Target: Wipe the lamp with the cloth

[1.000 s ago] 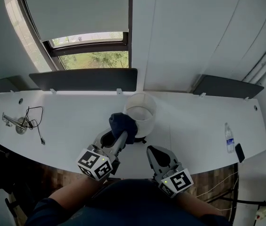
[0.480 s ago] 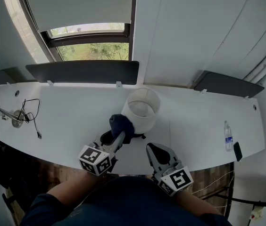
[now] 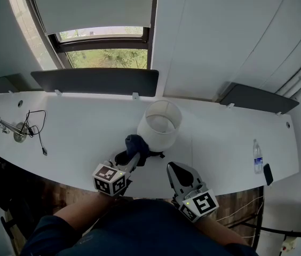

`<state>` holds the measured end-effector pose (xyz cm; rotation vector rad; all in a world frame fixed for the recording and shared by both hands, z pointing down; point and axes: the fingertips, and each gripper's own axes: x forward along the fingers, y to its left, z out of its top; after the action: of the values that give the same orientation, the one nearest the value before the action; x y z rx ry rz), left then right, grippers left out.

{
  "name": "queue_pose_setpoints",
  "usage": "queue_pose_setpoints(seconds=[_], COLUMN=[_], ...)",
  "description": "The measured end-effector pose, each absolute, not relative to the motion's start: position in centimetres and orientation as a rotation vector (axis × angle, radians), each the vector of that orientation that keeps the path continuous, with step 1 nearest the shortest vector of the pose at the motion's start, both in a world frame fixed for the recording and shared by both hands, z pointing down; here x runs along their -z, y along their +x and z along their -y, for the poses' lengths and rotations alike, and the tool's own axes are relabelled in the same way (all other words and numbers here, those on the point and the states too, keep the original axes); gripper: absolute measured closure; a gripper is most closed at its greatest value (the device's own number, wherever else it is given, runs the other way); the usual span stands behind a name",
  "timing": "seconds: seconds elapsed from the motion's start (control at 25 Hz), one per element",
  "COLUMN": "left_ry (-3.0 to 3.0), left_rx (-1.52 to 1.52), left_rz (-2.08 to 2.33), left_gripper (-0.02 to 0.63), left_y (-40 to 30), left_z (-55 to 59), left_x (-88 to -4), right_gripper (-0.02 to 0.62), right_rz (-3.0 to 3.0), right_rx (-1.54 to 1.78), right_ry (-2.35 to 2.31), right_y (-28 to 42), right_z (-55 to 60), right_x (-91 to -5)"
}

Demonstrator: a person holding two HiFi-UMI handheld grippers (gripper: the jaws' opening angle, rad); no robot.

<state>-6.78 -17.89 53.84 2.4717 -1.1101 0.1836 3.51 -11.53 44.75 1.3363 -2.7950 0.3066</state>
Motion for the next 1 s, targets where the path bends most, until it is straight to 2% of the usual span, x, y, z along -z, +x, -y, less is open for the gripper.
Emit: queue_pose_setpoints(seconds=[0.52,1.0], left_ry=[2.66,2.576], left_rx=[0.062,-0.028], left_rz=[1.085,1.077], left_gripper=[0.506,0.505], left_y=[-6.7,-7.3], left_z=[19.1,21.3], left_x=[-41.7,-47.2], right_gripper=[0.586,0.586], right_rz=[2.854,2.788], right_rx=[-0.279,-0.326], right_ry=[1.335,1.345], right_y=[2.2,2.1], right_z=[12.1,12.6], right_x=[-43.5,-44.9])
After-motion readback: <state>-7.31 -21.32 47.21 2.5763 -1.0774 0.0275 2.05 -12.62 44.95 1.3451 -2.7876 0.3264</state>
